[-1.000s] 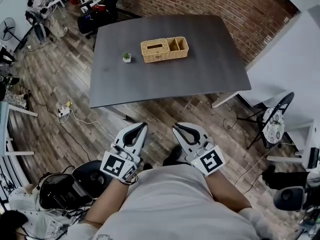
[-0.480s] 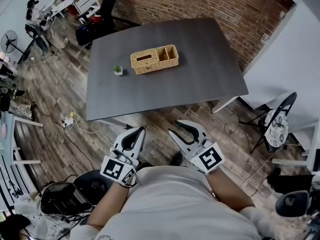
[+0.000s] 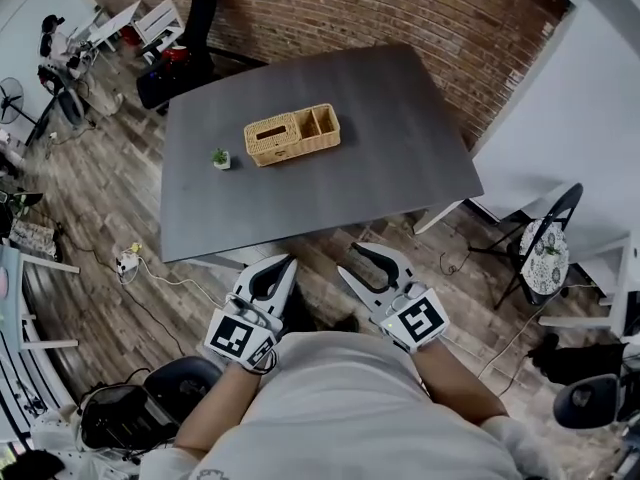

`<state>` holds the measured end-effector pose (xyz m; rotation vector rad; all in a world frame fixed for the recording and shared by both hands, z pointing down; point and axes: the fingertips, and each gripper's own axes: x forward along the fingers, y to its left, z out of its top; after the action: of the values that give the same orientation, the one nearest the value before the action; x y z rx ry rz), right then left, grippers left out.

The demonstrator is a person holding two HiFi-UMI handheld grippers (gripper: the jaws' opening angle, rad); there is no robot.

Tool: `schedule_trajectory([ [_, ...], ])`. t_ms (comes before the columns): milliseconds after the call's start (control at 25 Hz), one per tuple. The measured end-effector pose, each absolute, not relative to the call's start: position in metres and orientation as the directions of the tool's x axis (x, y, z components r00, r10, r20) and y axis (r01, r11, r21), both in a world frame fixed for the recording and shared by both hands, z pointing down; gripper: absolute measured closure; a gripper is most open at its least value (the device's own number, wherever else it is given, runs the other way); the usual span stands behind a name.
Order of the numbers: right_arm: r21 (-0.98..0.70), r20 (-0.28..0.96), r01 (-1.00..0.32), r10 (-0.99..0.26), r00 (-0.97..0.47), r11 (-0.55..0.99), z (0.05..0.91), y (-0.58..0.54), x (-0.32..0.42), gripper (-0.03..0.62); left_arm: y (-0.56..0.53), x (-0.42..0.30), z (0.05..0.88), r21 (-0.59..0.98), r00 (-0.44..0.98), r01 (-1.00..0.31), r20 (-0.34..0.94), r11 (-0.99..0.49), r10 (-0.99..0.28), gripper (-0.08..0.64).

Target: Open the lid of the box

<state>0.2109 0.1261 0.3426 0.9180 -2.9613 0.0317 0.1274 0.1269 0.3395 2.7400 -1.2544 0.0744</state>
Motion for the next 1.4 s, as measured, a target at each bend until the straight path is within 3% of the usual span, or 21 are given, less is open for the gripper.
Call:
schedule_trajectory([
  [520,0.011,0.095,-0.648,-0.646,-0.757,0.761,0.35,0.056,0.195,0.431,0.053,0.104,0.341,0.119,0.719,-0.694,0.081,-0.71,-0.69,0.549],
  [1400,0.007,0.092,-0.675,-0.672,-0.735,0.738,0.336,-0.053,0.025,0.431,-0.057,-0.058,0.332,0.127,0.76,-0.648,0.044,-0.751,-0.648,0.549],
])
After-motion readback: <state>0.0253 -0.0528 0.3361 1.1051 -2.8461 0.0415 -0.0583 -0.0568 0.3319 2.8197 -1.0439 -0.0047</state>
